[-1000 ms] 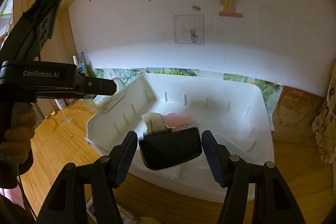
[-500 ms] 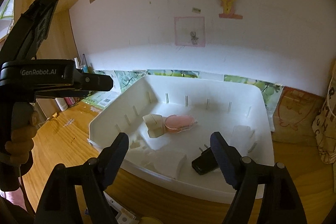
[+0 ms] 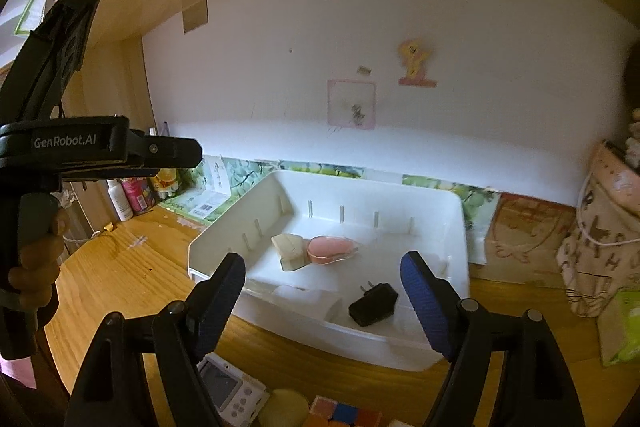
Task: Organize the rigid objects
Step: 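Withdraw both tools from the tray toward the remaining desk items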
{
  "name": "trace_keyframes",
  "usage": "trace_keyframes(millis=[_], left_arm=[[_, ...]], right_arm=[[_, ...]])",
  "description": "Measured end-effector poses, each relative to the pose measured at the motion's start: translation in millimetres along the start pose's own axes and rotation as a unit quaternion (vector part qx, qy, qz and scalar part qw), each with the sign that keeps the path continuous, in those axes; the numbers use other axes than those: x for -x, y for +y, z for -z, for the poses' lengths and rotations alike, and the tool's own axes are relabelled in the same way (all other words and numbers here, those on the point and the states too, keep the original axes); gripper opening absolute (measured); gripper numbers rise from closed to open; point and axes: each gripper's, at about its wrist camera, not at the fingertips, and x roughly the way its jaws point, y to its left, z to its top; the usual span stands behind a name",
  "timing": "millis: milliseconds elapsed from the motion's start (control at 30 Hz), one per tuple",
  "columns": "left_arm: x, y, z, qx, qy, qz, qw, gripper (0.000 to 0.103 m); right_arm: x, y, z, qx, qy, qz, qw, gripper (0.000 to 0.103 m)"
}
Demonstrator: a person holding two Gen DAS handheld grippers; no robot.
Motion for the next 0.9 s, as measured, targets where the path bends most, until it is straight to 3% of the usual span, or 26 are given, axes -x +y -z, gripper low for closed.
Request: trace_keyframes(millis=[333, 900], left_arm=[[38, -13, 26, 0.005, -0.014, -0.003, 0.9999, 0.081], [70, -35, 98, -0.002, 0.037, -0.022, 0.999, 0.081]], right_arm=[[59, -6, 16, -0.007, -0.019, 0.035, 0.999, 0.081], [122, -6, 86, -0.054, 0.016, 0.049, 0.997, 0.081]])
